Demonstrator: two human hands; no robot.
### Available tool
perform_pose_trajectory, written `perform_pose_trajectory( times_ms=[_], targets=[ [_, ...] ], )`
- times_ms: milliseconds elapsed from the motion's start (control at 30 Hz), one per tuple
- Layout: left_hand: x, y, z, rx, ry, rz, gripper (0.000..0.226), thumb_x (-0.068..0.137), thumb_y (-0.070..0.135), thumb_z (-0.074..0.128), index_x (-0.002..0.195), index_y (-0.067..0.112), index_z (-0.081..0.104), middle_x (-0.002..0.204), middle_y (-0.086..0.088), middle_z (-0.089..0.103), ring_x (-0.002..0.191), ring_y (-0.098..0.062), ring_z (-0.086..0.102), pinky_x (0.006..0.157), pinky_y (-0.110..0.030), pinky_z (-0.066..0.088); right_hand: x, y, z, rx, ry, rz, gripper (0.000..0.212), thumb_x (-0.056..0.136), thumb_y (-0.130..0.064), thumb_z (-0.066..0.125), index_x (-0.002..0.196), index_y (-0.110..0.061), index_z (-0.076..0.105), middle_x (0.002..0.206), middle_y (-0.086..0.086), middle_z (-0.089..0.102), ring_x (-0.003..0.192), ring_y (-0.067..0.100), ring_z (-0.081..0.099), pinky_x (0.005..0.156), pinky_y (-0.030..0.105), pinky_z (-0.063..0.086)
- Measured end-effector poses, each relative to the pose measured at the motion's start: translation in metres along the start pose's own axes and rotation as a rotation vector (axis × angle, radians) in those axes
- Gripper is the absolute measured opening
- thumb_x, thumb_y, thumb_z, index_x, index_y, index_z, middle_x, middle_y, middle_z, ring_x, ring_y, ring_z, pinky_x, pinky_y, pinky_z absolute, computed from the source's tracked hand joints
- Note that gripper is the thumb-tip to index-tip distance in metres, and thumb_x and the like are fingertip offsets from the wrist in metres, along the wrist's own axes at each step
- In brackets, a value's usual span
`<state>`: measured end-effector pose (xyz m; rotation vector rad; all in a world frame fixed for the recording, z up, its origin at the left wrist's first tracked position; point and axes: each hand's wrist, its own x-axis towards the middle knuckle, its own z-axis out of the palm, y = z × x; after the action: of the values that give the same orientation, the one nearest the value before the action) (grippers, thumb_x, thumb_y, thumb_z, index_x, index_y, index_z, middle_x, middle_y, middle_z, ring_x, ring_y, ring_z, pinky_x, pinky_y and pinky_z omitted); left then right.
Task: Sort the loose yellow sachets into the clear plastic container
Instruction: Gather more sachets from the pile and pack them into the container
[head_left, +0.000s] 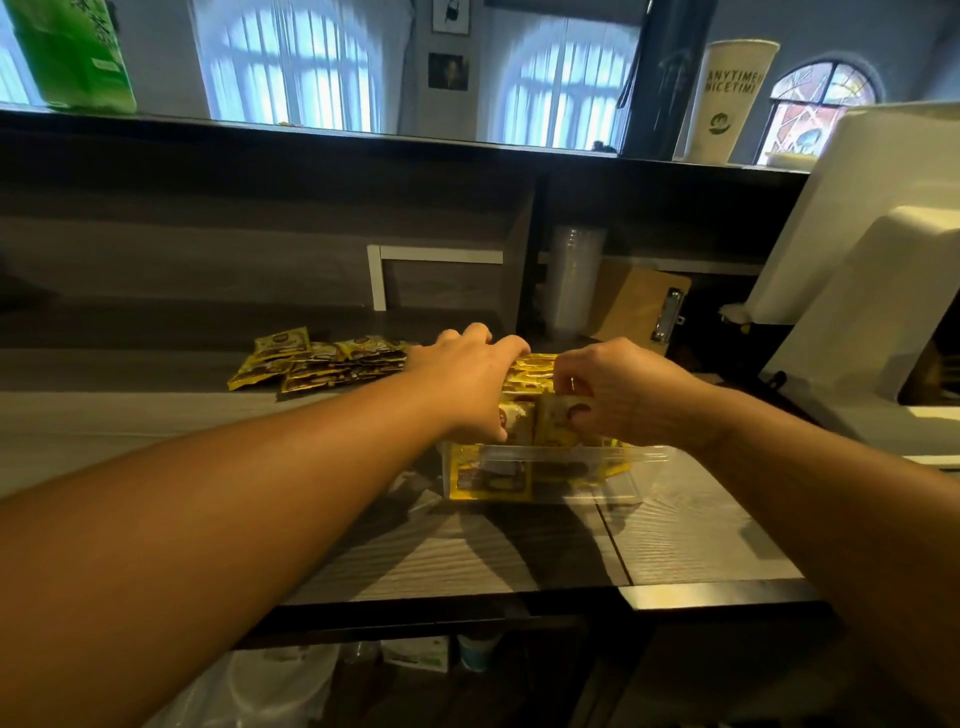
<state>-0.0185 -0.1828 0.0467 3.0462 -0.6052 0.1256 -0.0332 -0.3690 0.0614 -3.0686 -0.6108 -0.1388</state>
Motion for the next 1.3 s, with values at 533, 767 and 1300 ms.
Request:
perform_pose_trajectory(
  times_ms=[533, 767, 1300],
  targets=[
    [0.020, 0.006, 0.008, 0.172, -0.170, -0.013, 0.123, 0.072, 0.049, 0.083, 0.157, 0.031, -0.004, 0.159, -0.011, 0.026, 0.144, -0.040, 0.027, 0.111, -0.068, 0.024, 0.032, 0.006, 0.019, -0.284, -0.191, 0.048, 0.122, 0.078, -0.042, 0.078, 0.153, -0.030, -0.017, 0.155, 0.011, 0.027, 0.141, 0.035, 0.030, 0.109, 0.056, 0.034],
    [0.018, 0.002, 0.013, 0.135, -0.097, 0.002, 0.115, 0.074, 0.049, 0.082, 0.157, 0.035, 0.003, 0.154, -0.008, 0.032, 0.140, -0.036, 0.032, 0.109, -0.063, 0.031, 0.037, 0.007, 0.028, -0.253, -0.140, 0.076, 0.120, 0.075, -0.047, 0.078, 0.155, -0.029, -0.010, 0.151, 0.011, 0.030, 0.137, 0.034, 0.033, 0.107, 0.050, 0.038],
    [-0.023, -0.073, -0.009, -0.541, 0.061, -0.020, 0.086, 0.085, 0.042, 0.074, 0.155, 0.036, 0.024, 0.161, 0.003, 0.025, 0.144, -0.021, 0.031, 0.108, -0.038, 0.036, 0.055, -0.043, -0.024, 0.075, -0.083, -0.048, 0.109, 0.069, -0.042, 0.085, 0.153, -0.035, 0.017, 0.151, 0.001, 0.036, 0.133, 0.022, 0.040, 0.098, 0.028, 0.035]
  ],
)
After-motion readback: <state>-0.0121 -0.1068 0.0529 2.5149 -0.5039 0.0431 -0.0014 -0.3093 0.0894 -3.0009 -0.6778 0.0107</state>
